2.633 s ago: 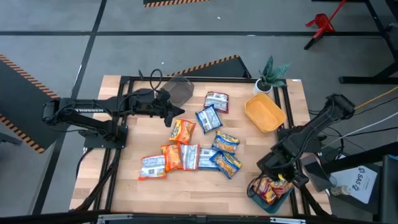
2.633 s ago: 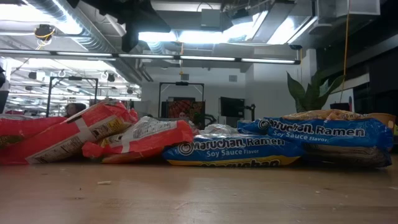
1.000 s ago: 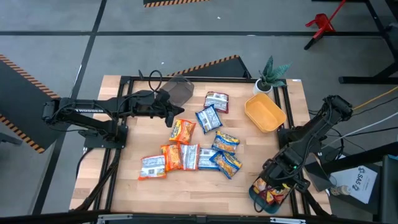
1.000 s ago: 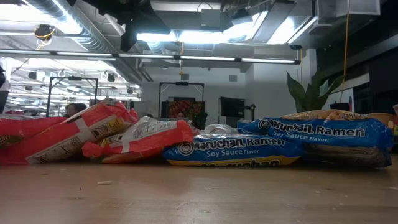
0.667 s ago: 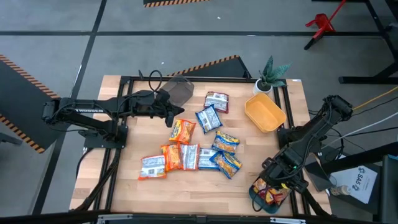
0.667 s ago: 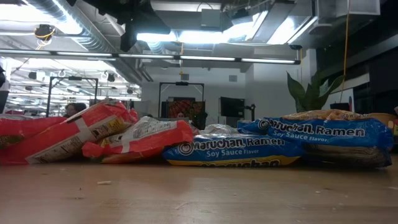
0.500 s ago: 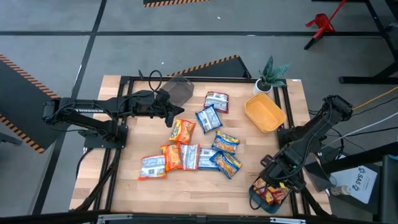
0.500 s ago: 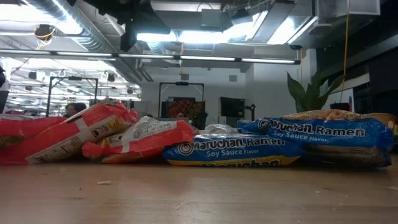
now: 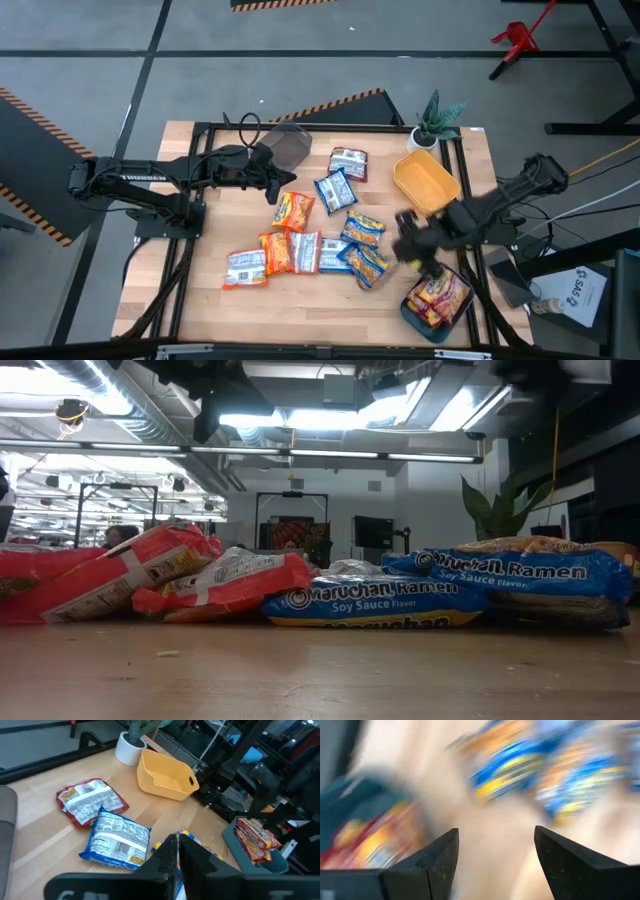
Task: Sort Maruchan noodles
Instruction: Put the red noodle pack into the blue bin
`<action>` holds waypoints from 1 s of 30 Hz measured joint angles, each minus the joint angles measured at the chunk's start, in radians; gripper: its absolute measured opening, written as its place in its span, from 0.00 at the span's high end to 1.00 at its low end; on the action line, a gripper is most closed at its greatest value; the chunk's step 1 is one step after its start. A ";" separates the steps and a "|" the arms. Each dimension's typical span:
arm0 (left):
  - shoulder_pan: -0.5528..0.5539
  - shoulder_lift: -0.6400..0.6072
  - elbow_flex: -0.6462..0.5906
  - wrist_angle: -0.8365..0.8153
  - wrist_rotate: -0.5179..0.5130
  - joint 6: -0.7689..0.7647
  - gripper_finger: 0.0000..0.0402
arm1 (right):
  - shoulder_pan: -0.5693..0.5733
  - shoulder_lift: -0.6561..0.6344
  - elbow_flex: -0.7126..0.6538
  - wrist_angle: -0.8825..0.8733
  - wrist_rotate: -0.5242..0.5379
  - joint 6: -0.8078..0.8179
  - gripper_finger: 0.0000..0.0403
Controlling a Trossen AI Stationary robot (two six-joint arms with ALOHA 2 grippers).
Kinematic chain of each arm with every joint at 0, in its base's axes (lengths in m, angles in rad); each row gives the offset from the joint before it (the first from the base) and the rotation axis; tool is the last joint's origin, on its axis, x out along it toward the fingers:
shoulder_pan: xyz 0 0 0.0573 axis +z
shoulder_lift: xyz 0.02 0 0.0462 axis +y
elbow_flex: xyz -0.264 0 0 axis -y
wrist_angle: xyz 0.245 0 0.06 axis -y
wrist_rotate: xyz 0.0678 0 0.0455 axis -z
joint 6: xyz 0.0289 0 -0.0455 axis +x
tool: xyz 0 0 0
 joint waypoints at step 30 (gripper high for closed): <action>0.302 0.144 0.000 0.145 0.386 0.073 0.75 | -1.011 0.296 0.021 0.722 0.028 0.439 0.40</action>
